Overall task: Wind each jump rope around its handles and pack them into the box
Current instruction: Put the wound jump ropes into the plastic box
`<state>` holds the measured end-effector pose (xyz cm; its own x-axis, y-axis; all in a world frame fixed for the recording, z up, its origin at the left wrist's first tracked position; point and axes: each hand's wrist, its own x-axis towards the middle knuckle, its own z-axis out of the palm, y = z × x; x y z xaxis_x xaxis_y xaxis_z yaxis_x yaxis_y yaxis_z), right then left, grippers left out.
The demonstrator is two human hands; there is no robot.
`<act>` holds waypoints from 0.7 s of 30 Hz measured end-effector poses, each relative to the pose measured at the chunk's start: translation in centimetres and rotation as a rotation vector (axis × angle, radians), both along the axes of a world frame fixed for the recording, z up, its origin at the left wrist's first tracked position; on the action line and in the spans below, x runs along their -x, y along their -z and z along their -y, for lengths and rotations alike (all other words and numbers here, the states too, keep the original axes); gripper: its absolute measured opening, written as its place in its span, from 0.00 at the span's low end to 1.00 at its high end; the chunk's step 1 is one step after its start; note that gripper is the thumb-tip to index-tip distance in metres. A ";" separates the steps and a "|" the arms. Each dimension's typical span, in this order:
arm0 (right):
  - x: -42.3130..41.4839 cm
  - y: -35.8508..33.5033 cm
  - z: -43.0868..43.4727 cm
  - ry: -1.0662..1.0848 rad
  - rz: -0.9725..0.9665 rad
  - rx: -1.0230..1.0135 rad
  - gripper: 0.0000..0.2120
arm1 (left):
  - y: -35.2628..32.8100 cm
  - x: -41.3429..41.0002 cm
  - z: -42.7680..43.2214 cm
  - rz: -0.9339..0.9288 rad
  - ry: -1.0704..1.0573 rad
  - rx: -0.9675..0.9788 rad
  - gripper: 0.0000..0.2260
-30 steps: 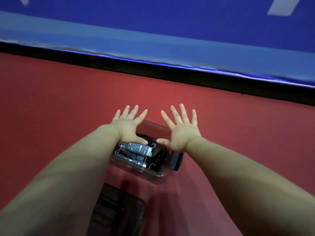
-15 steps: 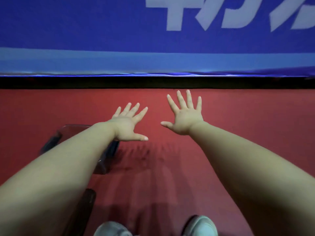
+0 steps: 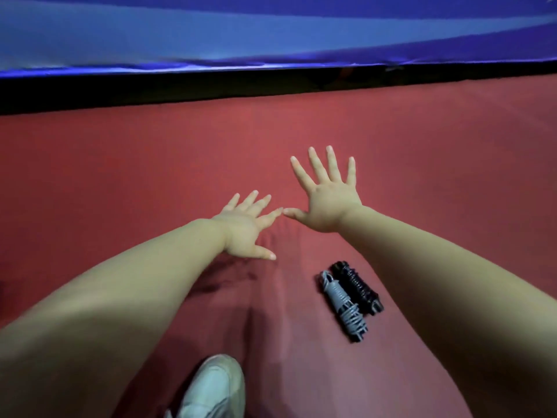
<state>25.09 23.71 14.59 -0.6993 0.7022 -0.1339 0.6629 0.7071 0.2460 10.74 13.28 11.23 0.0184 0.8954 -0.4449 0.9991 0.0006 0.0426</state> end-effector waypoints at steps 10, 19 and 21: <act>-11.1 11.6 2.4 0.310 0.040 0.353 0.47 | 9.6 -8.4 -2.7 0.153 0.100 0.132 0.41; -14.8 17.7 5.3 0.484 0.214 0.340 0.41 | 12.9 -9.8 -2.9 0.219 0.060 0.162 0.41; -14.7 17.9 5.2 0.472 0.222 0.293 0.39 | 13.1 -9.8 -2.7 0.224 0.059 0.167 0.41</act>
